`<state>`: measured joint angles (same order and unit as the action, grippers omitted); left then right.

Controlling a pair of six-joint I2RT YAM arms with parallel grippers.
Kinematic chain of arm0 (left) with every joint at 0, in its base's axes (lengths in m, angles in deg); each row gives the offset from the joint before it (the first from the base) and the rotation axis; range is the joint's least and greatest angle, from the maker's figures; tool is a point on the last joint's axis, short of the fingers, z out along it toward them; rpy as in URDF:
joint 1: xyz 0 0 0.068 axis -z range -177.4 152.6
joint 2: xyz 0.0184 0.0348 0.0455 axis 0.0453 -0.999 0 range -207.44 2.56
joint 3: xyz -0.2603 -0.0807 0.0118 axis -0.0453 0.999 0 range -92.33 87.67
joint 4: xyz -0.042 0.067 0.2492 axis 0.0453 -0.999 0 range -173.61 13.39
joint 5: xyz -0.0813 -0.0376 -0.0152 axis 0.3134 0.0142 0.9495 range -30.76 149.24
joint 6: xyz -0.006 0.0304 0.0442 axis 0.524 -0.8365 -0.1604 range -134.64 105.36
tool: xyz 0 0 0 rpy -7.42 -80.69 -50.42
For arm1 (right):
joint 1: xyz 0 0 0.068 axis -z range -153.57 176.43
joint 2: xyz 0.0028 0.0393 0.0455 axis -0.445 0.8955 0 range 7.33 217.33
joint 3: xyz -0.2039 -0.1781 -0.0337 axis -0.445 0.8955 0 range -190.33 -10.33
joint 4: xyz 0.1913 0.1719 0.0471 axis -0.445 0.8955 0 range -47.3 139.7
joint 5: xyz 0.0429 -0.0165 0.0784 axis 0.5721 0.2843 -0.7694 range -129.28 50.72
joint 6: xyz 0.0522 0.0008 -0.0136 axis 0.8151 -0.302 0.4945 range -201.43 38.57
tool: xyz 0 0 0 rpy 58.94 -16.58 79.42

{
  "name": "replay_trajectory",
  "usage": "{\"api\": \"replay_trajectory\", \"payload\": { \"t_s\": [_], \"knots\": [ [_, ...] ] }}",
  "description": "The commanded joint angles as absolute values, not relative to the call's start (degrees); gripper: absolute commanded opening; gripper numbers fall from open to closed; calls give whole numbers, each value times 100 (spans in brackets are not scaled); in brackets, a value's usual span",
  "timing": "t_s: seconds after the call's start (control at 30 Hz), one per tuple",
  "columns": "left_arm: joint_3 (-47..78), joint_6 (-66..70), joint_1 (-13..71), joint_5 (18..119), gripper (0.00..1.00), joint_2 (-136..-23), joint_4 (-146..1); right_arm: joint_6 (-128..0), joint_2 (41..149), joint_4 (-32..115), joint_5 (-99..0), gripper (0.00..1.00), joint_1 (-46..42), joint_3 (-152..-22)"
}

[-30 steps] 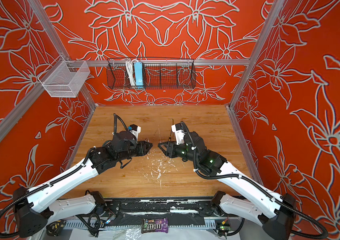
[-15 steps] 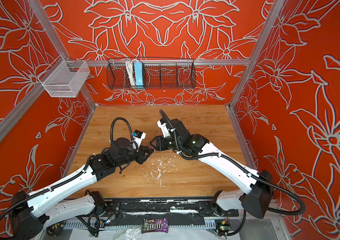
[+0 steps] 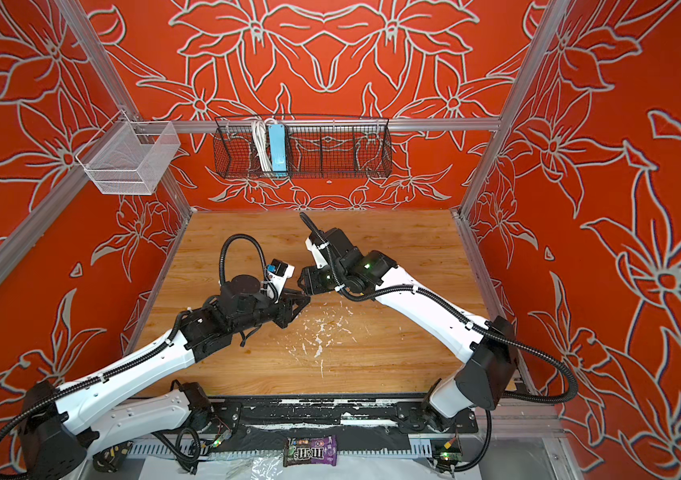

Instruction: Unlock with the key

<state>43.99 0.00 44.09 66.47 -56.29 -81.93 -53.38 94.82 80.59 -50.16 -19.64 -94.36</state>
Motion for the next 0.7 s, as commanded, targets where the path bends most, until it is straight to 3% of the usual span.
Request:
{"api": "replay_trajectory", "payload": {
  "t_s": [0.0,0.67],
  "knots": [
    [4390,-150,4390,6641,0,-5620,-7971,-5795,9650,8763,-4552,52,-1947,-9751],
    [4408,-172,4390,6830,0,-5801,-7732,-6280,9903,9442,-4431,55,-1909,-10373]
  ]
}}
